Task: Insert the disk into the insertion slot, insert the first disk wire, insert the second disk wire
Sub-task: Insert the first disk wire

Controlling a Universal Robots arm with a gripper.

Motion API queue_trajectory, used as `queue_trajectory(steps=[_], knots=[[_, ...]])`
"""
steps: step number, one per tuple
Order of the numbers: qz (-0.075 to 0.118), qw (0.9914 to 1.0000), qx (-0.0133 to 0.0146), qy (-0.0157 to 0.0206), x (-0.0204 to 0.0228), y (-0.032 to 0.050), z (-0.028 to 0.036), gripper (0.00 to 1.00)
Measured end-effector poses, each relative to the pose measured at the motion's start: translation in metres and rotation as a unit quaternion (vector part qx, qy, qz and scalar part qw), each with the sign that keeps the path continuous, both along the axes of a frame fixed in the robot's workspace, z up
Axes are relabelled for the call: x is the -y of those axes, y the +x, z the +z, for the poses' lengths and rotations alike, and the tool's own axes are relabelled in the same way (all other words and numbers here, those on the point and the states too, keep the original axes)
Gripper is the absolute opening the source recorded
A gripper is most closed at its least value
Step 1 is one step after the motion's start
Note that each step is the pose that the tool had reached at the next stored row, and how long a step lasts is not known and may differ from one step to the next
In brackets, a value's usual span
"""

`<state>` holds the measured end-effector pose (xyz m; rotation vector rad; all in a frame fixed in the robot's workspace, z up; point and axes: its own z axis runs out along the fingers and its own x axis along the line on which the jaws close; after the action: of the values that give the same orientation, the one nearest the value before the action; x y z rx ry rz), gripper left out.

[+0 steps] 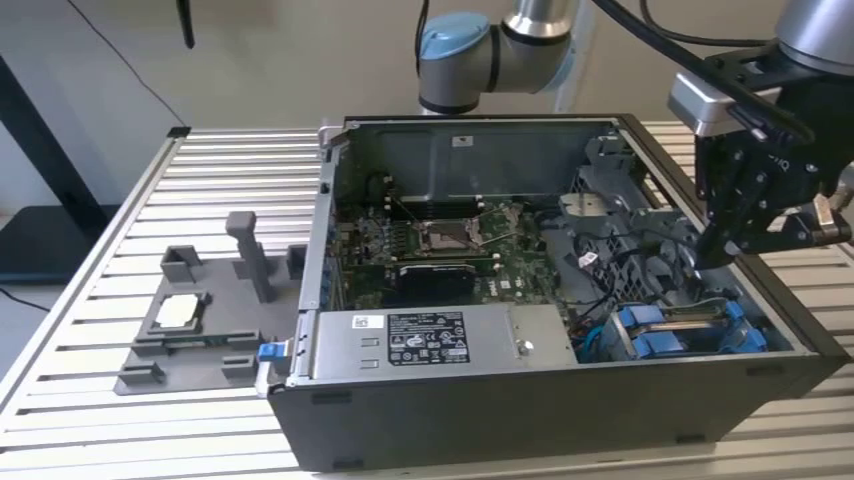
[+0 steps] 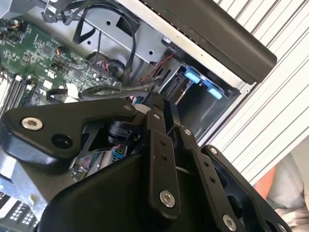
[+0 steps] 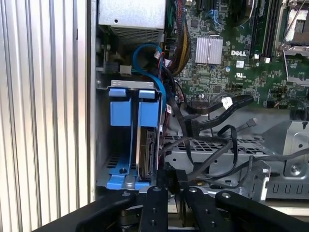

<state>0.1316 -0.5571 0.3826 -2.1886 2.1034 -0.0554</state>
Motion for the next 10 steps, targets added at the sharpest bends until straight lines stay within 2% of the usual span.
queue_trajectory(steps=[4,10], knots=[[0.000,0.99999,-0.0039,0.0002,0.0029,0.0027,-0.0048,0.19],[0.000,0.99998,-0.0058,0.0000,0.0049,0.0051,-0.0122,0.19]])
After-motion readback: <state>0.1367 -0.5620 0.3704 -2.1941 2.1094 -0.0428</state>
